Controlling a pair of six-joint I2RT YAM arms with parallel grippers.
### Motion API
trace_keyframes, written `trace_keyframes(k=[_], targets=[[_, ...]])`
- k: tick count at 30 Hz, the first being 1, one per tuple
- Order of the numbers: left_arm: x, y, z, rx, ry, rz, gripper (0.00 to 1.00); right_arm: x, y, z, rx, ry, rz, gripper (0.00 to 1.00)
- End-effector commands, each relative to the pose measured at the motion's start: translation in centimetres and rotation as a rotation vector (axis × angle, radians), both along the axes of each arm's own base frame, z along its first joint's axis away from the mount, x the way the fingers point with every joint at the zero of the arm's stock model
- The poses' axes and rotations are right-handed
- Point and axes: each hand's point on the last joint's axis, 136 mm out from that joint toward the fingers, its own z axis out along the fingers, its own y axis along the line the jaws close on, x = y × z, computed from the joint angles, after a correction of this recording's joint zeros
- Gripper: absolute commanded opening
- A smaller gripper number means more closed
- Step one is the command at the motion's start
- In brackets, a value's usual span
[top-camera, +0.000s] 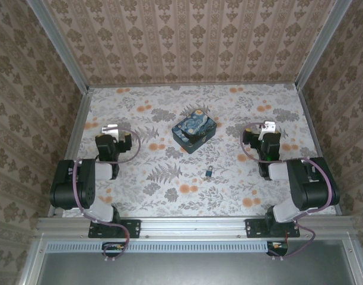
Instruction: Unlock a padlock with a key
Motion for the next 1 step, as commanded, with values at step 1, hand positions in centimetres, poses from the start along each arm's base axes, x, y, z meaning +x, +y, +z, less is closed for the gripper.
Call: trace_keyframes(k=[1], targets=[[0.43,-0.23,0.98,-0.005,-0.031,-0.01,1.0,0.0,0.12,0.25,-0.015,-0.012,0.003,0.99]])
